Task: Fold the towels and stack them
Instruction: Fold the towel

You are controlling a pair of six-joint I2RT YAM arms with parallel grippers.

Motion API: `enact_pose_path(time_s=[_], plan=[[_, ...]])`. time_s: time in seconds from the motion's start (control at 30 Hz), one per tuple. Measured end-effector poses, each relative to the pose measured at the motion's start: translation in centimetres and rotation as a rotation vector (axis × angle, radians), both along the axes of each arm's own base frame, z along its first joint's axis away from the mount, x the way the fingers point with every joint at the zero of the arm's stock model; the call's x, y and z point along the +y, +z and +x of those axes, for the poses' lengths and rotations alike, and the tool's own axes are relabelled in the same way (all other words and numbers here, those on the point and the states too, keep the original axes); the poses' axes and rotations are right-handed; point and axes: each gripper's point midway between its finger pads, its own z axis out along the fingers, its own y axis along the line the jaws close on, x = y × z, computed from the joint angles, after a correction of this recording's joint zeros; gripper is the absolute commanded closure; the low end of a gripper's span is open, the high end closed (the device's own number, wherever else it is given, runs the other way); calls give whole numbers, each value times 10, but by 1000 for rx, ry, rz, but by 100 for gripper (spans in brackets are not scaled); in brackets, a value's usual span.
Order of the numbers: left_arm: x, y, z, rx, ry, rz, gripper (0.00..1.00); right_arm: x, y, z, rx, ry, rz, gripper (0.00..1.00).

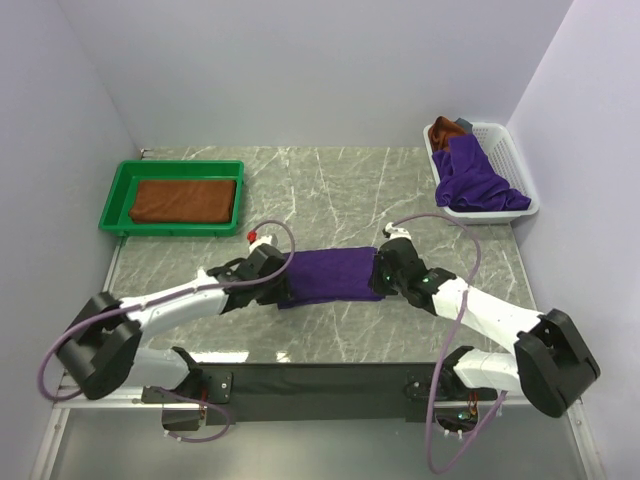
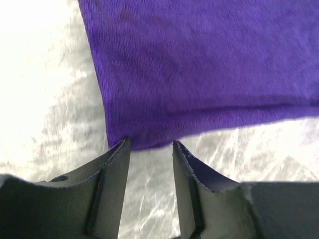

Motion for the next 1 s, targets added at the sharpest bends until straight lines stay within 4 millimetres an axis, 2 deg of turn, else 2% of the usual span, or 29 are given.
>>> enact_pose_path(time_s=[0.13, 0.23, 0.3, 0.4, 0.47, 0.53, 0.67, 0.8, 0.9, 1.0], plan=[[2, 15, -10, -39, 0, -52, 46, 4, 4, -3, -18, 22, 35, 76], [-1, 33, -8, -82, 14, -99, 40, 5, -3, -9, 4, 38, 41, 76], [-1, 43, -4, -103, 32, -117, 39, 4, -9, -14, 22, 45, 40, 76], [-9, 57, 6, -121, 43, -129, 44, 3, -19, -20, 48, 51, 37, 76], [-19, 66, 17, -130, 44, -134, 51, 2, -23, -22, 57, 51, 35, 76], [-28, 67, 26, -130, 44, -134, 55, 1, -25, -23, 64, 49, 34, 76], [-32, 44, 29, -87, 43, -93, 60, 3, -24, -21, 54, 43, 44, 76], [-18, 12, 20, -35, 53, -20, 60, 1, -24, -18, 51, 25, 47, 76], [-5, -10, 12, -1, 69, 41, 58, -7, -28, -17, 64, -12, 48, 75], [2, -21, 9, 21, 85, 80, 49, -17, -33, -16, 80, -59, 51, 73]])
